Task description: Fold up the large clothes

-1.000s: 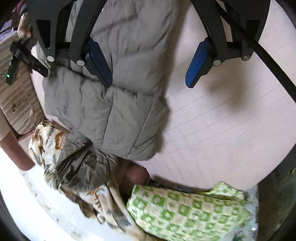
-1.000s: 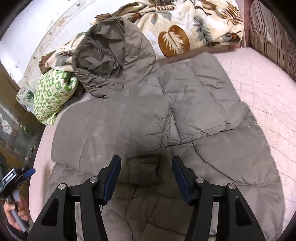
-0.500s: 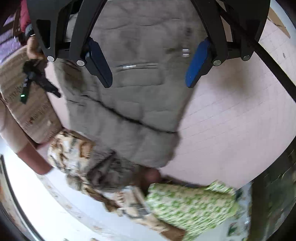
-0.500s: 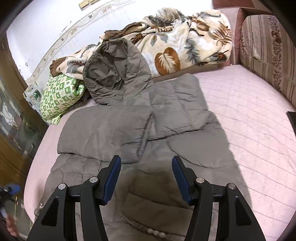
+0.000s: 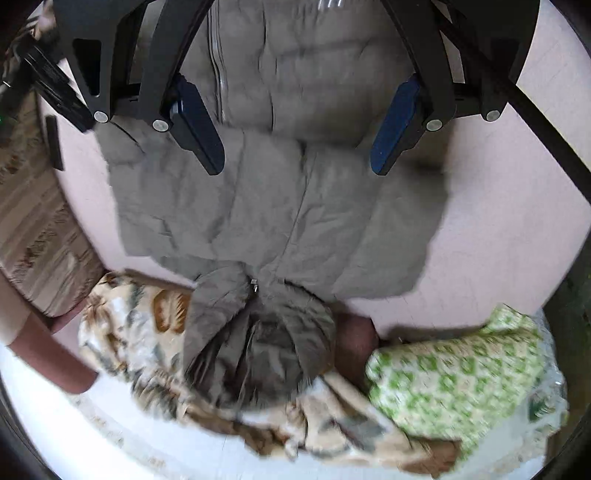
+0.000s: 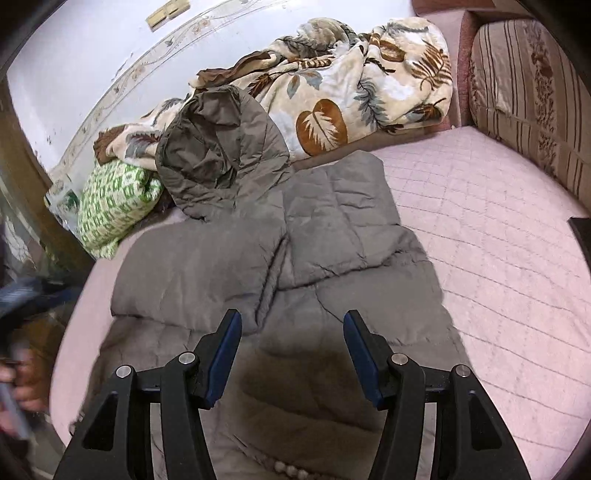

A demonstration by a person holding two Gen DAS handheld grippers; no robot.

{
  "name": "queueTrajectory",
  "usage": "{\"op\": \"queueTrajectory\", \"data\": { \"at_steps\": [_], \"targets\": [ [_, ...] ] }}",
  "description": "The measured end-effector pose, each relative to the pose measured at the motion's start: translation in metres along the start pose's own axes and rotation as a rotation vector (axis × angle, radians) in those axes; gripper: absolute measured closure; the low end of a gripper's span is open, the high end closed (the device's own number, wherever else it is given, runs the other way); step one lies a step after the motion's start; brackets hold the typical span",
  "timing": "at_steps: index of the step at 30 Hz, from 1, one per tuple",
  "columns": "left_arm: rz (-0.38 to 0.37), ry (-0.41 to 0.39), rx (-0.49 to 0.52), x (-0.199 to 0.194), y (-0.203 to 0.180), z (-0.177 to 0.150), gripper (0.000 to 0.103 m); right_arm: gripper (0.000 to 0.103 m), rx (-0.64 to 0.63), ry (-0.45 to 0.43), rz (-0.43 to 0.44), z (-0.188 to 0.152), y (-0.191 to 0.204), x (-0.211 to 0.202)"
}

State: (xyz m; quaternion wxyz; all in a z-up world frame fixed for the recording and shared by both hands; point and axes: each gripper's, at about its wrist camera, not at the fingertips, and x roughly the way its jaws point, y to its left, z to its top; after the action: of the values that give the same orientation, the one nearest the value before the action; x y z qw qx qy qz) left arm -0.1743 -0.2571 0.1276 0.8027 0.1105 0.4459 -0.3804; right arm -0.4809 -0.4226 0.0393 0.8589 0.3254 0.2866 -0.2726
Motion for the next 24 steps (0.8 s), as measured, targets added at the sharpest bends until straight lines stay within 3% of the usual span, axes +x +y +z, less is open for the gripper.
{"op": "queueTrajectory", "data": {
  "at_steps": [6,8,11,15,18,22,23,24],
  "targets": [
    [0.071,0.114,-0.043,0.098,0.003,-0.002,0.021,0.041,0.095,0.083,0.059,0.009,-0.011,0.036],
    [0.097,0.099,0.000,0.105,-0.003,-0.005,0.017,0.041,0.152,0.104,0.083,0.012,-0.017,0.046],
    [0.085,0.057,0.030,0.088,-0.010,-0.008,0.017,0.038,0.231,0.128,0.120,0.011,-0.024,0.059],
    [-0.042,-0.097,-0.031,0.027,0.004,-0.034,0.017,0.038,0.255,0.164,0.131,0.005,-0.019,0.076],
    [-0.004,-0.178,-0.029,0.000,0.016,-0.056,0.017,0.038,0.208,0.169,0.104,0.000,-0.006,0.085],
    [0.025,-0.210,0.003,-0.007,0.024,-0.056,0.017,0.038,0.127,0.165,0.065,-0.001,0.010,0.096],
    [0.033,-0.213,0.007,-0.005,0.026,-0.055,0.017,0.044,0.111,0.169,0.068,-0.001,0.013,0.099],
    [0.039,-0.215,0.021,-0.002,0.026,-0.055,0.017,0.071,0.103,0.171,0.082,-0.002,0.015,0.101]
  ]
}}
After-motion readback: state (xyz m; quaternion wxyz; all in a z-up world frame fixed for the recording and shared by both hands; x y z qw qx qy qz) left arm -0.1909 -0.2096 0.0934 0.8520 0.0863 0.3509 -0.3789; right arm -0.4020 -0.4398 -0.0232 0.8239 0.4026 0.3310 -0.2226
